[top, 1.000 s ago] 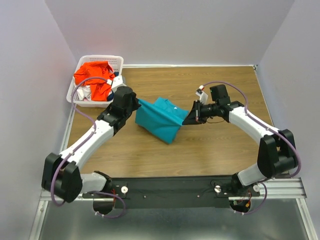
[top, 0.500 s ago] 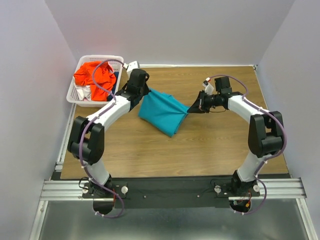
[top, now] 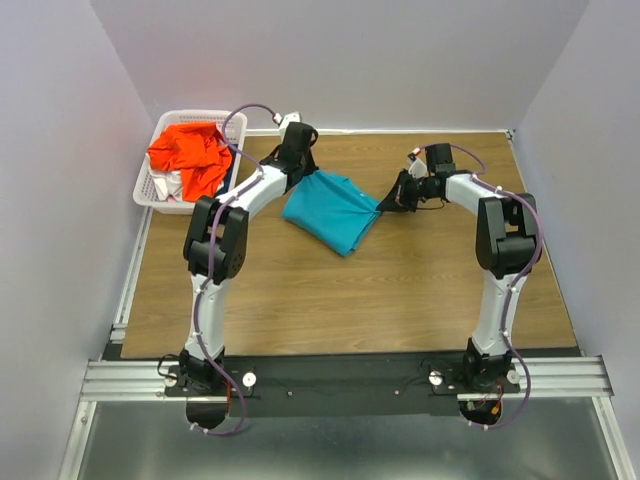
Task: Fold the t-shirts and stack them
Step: Fold the tshirt
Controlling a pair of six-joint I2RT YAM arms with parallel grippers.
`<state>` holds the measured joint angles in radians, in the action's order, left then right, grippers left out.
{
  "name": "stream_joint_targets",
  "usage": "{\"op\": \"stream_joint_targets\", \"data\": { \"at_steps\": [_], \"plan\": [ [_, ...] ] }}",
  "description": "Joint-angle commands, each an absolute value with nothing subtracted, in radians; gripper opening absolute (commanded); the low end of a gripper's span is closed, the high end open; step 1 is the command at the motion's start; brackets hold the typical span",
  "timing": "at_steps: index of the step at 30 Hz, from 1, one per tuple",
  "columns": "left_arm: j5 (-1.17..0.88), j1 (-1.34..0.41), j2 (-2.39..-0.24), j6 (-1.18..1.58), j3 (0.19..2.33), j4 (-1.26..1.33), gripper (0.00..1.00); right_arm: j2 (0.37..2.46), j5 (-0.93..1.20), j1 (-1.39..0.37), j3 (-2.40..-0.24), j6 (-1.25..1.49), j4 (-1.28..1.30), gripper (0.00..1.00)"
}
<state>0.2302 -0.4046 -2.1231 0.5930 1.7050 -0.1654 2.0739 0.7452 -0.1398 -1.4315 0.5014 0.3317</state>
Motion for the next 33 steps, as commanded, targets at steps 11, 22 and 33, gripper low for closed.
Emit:
{"op": "stream_joint_targets", "data": {
  "at_steps": [11, 22, 33],
  "plan": [
    [0.129, -0.383, -2.278, 0.531, 1.951, -0.219, 0.83, 2.186, 0.701, -0.061, -1.644, 0.511, 0.333, 0.57],
    [0.022, -0.402, -1.961, 0.564, 1.542, -0.046, 0.87, 1.937, 0.582, -0.198, -1.457, 0.517, 0.324, 1.00],
    [-0.149, -0.405, -2.005, 0.603, 1.424, 0.048, 0.88, 2.097, 0.486, -0.321, -1.591, 0.558, 0.288, 1.00]
  ]
}}
